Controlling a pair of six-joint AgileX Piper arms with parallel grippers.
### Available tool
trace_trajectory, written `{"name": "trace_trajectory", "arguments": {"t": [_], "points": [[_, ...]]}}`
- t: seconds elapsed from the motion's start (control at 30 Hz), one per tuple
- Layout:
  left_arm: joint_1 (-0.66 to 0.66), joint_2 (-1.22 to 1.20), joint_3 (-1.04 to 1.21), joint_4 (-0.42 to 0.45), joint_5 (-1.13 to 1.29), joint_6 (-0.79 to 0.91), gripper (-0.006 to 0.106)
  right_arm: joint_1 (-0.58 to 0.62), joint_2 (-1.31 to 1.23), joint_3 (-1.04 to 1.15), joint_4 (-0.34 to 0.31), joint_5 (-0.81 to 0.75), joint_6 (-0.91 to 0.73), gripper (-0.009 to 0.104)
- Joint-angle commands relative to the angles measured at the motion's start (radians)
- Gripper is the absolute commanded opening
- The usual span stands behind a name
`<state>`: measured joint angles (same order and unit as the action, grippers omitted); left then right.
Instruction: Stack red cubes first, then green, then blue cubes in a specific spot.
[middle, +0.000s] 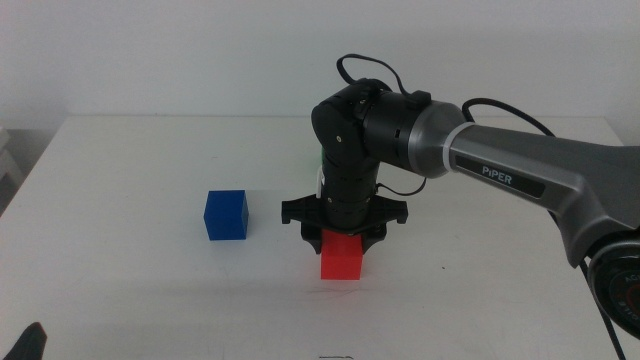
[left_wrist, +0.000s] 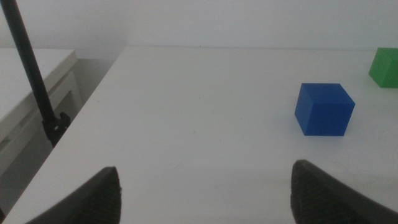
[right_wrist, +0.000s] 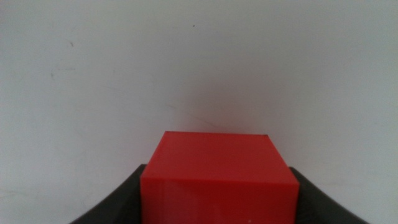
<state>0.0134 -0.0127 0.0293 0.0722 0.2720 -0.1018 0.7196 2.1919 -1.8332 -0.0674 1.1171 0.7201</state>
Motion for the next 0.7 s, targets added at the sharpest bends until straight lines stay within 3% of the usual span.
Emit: {"name": "trace_trajectory", "arguments": {"t": [0.0, 0.33, 0.47, 0.5, 0.67], "points": [[-0.001, -0.021, -0.003, -0.007, -0.079, -0.002, 0.094, 0.002, -0.056, -0.034, -0.012, -0.012, 0.002, -0.001], [-0.001, -0.021, -0.003, -0.007, -0.079, -0.002, 0.094, 0.002, -0.031, -0.032, -0.011, -0.002, 0.018, 0.001], [-0.001, -0.021, -0.003, -0.007, -0.079, -0.002, 0.094, 0.003, -0.031, -0.032, -0.012, -0.003, 0.018, 0.008], [-0.001, -0.021, -0.003, -0.007, -0.079, -0.002, 0.094, 0.003, -0.031, -0.032, -0.013, -0.005, 0.018, 0.055], [-0.001, -0.021, -0.003, -0.007, -0.079, -0.002, 0.094, 0.003, -0.032, -0.032, -0.028, -0.008, 0.021, 0.076]]}}
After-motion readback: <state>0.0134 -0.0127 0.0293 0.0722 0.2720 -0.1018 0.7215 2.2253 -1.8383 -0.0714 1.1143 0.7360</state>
